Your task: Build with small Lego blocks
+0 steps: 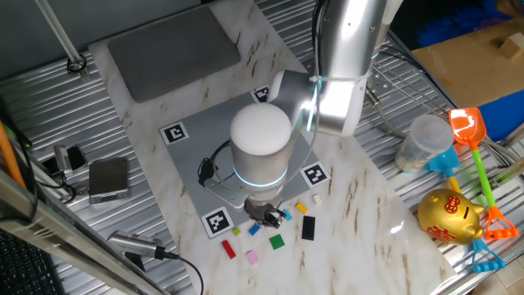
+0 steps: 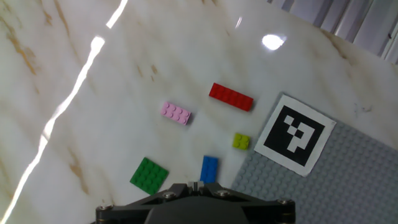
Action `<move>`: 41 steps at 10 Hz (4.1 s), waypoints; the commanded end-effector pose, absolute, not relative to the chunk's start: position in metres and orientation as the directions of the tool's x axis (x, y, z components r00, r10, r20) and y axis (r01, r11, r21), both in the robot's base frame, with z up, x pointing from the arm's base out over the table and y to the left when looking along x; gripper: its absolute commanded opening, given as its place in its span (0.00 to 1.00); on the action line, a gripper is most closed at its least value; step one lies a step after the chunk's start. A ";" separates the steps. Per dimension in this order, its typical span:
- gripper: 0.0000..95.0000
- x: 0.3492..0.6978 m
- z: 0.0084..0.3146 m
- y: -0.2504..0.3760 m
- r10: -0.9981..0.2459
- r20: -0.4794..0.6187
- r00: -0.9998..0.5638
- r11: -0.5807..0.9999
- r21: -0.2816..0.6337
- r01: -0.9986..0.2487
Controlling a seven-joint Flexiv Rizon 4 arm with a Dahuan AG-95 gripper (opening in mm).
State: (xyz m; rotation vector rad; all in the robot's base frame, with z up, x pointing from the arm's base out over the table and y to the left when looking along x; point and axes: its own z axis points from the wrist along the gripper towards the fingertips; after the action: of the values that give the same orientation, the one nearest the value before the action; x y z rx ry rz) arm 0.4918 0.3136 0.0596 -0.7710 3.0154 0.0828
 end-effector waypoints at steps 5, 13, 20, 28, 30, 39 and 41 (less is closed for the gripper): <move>0.00 0.491 0.059 0.314 -0.488 -0.043 -0.872 0.872 0.034 -0.489; 0.00 0.491 0.064 0.312 -0.534 -0.047 -0.844 0.844 0.032 -0.535; 0.00 0.491 0.064 0.312 -0.659 -0.045 -0.751 0.750 0.040 -0.660; 0.00 0.479 0.078 0.327 -0.727 -0.025 -0.686 0.683 0.075 -0.727; 0.00 0.472 0.078 0.339 -0.727 -0.007 -0.686 0.684 0.075 -0.726; 0.00 0.431 0.048 0.394 -0.723 0.010 -0.691 0.689 0.087 -0.720; 0.00 0.427 0.044 0.402 -0.719 0.013 -0.694 0.693 0.083 -0.716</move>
State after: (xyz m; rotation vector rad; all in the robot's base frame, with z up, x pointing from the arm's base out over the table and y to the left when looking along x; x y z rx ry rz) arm 0.4270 0.4029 0.0434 -1.2429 2.9304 0.1102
